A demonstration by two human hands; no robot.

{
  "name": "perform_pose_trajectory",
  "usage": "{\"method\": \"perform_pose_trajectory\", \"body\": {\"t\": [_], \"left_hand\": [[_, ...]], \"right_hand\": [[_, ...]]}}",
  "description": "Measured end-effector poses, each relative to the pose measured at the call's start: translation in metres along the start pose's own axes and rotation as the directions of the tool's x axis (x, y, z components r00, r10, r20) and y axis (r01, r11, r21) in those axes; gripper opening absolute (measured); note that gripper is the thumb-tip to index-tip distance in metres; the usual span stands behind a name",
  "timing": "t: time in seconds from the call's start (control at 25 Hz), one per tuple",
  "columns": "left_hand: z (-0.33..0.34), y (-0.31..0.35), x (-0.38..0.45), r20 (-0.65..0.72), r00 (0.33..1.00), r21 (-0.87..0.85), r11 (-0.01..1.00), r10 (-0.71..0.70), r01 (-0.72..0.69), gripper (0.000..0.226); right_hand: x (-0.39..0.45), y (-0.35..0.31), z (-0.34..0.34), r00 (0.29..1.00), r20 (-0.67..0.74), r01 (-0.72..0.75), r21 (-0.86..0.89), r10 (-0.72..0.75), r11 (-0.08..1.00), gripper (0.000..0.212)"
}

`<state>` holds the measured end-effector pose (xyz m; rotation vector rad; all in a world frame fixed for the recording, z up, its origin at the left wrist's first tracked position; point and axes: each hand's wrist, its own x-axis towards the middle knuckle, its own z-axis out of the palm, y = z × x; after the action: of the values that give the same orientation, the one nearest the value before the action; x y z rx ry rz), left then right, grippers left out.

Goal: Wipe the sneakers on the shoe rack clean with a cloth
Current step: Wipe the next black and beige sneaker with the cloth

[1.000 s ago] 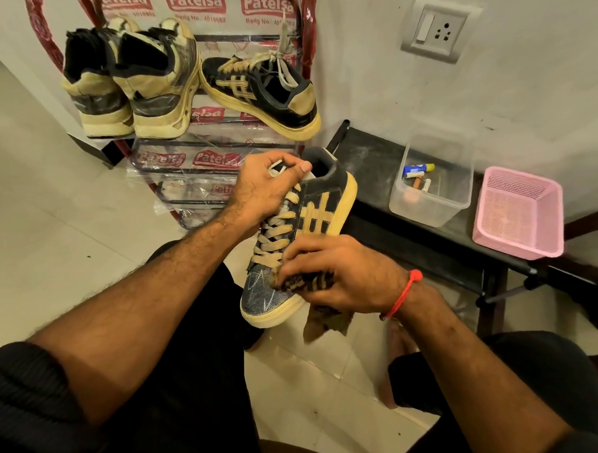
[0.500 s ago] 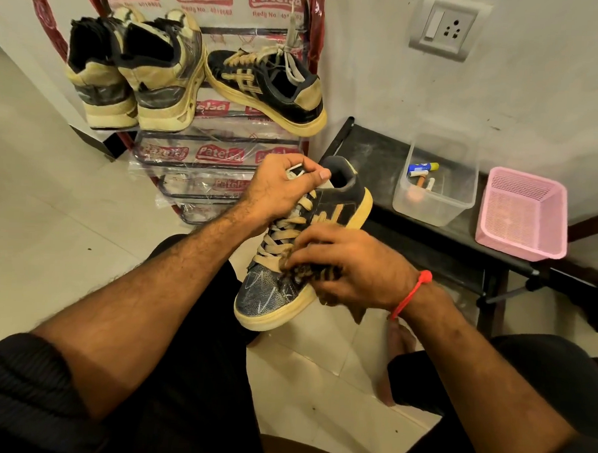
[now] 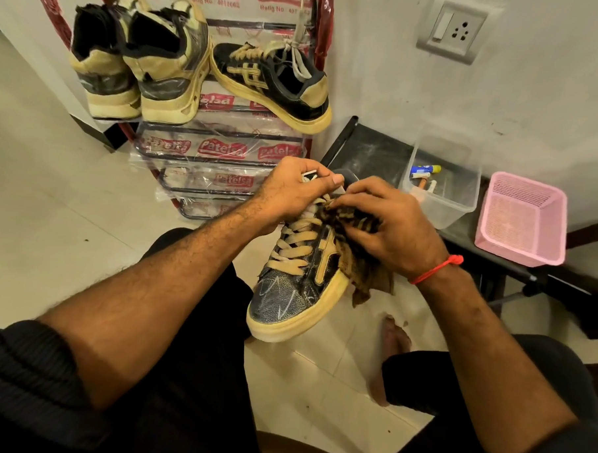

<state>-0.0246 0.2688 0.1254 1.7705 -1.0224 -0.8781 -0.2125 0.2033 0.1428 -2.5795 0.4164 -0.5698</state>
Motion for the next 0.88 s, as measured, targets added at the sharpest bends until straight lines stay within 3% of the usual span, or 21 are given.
{"method": "perform_pose_trajectory", "body": {"t": [0.08,0.16,0.2,0.24,0.32,0.4,0.48,0.56,0.64,0.76,0.84,0.88], "left_hand": [[-0.001,-0.002,0.000,-0.040,0.999,0.025,1.000,0.002,-0.001,0.020],[-0.001,-0.004,0.000,-0.043,0.999,0.065,0.998,0.010,-0.008,0.018],[-0.001,-0.004,0.000,-0.031,0.999,0.065,0.998,0.011,-0.009,0.018],[-0.001,-0.002,0.000,-0.021,1.000,0.048,0.999,0.012,-0.011,0.018],[0.000,-0.001,0.000,-0.029,0.999,0.020,1.000,0.022,-0.022,0.016],[0.001,-0.002,0.002,-0.090,0.995,0.034,0.998,0.047,-0.044,0.017],[-0.002,-0.008,0.003,-0.148,0.988,0.004,0.999,0.045,-0.045,0.016],[-0.008,-0.012,0.004,-0.188,0.982,-0.070,0.997,0.025,-0.039,0.013],[-0.012,-0.014,0.004,-0.160,0.986,-0.120,0.990,0.054,-0.074,0.011],[-0.013,-0.009,0.001,-0.089,0.987,-0.158,0.976,0.137,-0.150,0.008],[-0.012,-0.008,0.000,-0.090,0.985,-0.196,0.967,0.148,-0.163,0.011],[-0.012,-0.009,0.000,-0.096,0.984,-0.211,0.963,0.149,-0.167,0.013]], "right_hand": [[-0.006,-0.021,0.009,0.964,0.205,0.159,0.068,-0.170,0.985,0.035],[-0.012,-0.039,0.020,0.840,0.432,0.296,0.144,-0.329,0.944,0.036],[-0.011,-0.034,0.018,0.844,0.427,0.294,0.139,-0.326,0.945,0.036],[-0.007,-0.022,0.013,0.902,0.338,0.247,0.103,-0.268,0.963,0.036],[-0.002,0.008,-0.001,0.997,0.058,0.043,-0.002,-0.043,0.999,0.035],[-0.004,0.024,-0.005,0.987,-0.110,-0.121,-0.049,0.115,0.991,0.034],[-0.008,0.012,0.003,1.000,0.001,-0.025,0.033,0.025,0.999,0.033],[-0.013,-0.010,0.011,0.948,0.268,0.141,0.131,-0.172,0.981,0.034],[-0.013,-0.008,0.009,0.917,0.334,0.169,0.168,-0.217,0.971,0.033],[-0.010,0.026,0.002,1.000,-0.011,-0.027,0.077,0.028,0.997,0.032],[-0.012,0.045,-0.002,0.960,-0.209,-0.193,-0.008,0.187,0.981,0.033],[-0.013,0.047,-0.002,0.950,-0.239,-0.206,0.002,0.200,0.979,0.033]]}}
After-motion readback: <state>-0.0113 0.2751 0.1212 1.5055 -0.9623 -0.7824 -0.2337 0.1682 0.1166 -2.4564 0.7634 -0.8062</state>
